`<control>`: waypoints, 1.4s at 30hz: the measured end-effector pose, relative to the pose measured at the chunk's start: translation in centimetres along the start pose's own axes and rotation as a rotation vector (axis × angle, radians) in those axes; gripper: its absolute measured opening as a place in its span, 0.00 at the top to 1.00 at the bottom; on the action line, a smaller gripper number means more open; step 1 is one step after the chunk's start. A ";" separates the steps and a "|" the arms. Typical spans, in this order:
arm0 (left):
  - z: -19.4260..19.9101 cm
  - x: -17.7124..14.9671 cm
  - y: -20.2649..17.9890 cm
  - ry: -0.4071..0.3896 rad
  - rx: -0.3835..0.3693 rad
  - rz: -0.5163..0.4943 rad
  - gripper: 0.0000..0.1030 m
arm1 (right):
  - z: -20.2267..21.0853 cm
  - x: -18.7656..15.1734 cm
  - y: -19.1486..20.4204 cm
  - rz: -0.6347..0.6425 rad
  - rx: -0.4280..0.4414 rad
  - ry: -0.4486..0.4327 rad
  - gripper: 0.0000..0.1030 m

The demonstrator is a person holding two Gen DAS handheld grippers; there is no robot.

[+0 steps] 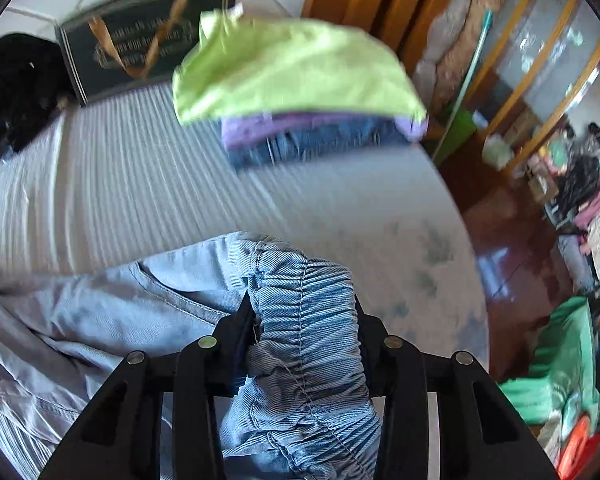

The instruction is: Fold clothes

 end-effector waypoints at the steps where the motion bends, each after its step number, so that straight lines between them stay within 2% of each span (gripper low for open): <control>1: 1.0 1.4 1.2 -0.040 0.015 0.025 0.96 | 1.6 1.5 0.1 -0.011 0.004 -0.081 0.62; 2: 1.7 2.8 2.2 -0.076 0.026 0.045 0.96 | 3.0 2.9 0.1 -0.027 0.009 -0.156 0.62; 3: 2.3 3.9 3.1 -0.109 0.053 0.056 0.96 | 3.7 4.3 0.1 -0.049 0.017 -0.193 0.61; 4: 2.6 5.0 3.8 -0.144 0.090 0.063 0.93 | 3.6 5.3 0.0 -0.076 0.025 -0.204 0.53; 5: 2.3 5.9 4.3 -0.161 0.104 0.063 0.85 | 2.7 5.9 0.1 -0.094 0.035 -0.187 0.44; 6: 1.3 6.3 4.7 -0.132 0.101 0.066 0.74 | 1.7 6.4 0.3 -0.109 0.047 -0.160 0.23; 7: -0.1 6.3 4.9 -0.069 0.084 0.083 0.44 | 0.7 6.4 0.8 -0.112 0.062 -0.131 0.16; 8: -1.0 5.8 5.1 -0.023 0.059 0.099 0.35 | -0.2 6.2 1.3 -0.111 0.077 -0.099 0.16; 10: -1.9 4.3 5.2 0.032 0.019 0.109 0.35 | -1.6 5.3 2.0 -0.113 0.106 -0.053 0.16; 14: -1.4 -1.0 3.1 0.076 -0.052 0.026 0.35 | -2.0 1.1 1.2 -0.135 0.135 0.004 0.16; 17: -1.0 -5.4 0.6 0.130 -0.139 -0.037 0.35 | -2.2 -2.1 0.4 -0.150 0.143 0.053 0.16; 22: 1.2 -10.3 -3.8 0.144 -0.263 -0.119 0.35 | -2.0 -5.5 0.3 -0.153 0.156 0.104 0.16; 30: 1.2 -14.4 -7.9 0.227 -0.321 -0.178 0.35 | -2.3 -6.7 2.0 -0.141 0.223 0.124 0.16; 34: 0.9 -14.9 -9.5 0.234 -0.309 -0.168 0.36 | -3.3 -6.3 3.4 -0.120 0.245 0.134 0.16; 35: 0.8 -14.9 -9.6 0.233 -0.298 -0.160 0.55 | -3.7 -6.1 3.6 -0.118 0.246 0.137 0.16; 36: 0.8 -14.8 -9.6 0.232 -0.286 -0.154 0.70 | -4.1 -6.0 3.8 -0.117 0.245 0.141 0.16; 37: 0.8 -14.7 -9.7 0.230 -0.273 -0.147 0.95 | -4.5 -5.9 4.0 -0.117 0.244 0.145 0.16; 40: 1.2 -13.9 -8.4 0.204 -0.242 -0.097 0.96 | -5.6 -5.1 4.2 -0.131 0.241 0.131 0.17; 41: 1.5 -13.5 -7.7 0.190 -0.234 -0.073 0.96 | -5.8 -4.7 4.3 -0.138 0.239 0.123 0.22; 42: 1.8 -12.9 -6.5 0.170 -0.216 -0.050 0.96 | -6.1 -4.2 4.3 -0.145 0.237 0.117 0.46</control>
Point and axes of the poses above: each gripper's, at about its wrist camera, not at the fingertips, and z roughly against the way its jaws point, y to its left, x to its top, the point moved 5 cm from there along -z, roughly the way its jaws point, and after that the axes turned 9 degrees about x, right-handed, at the moved point
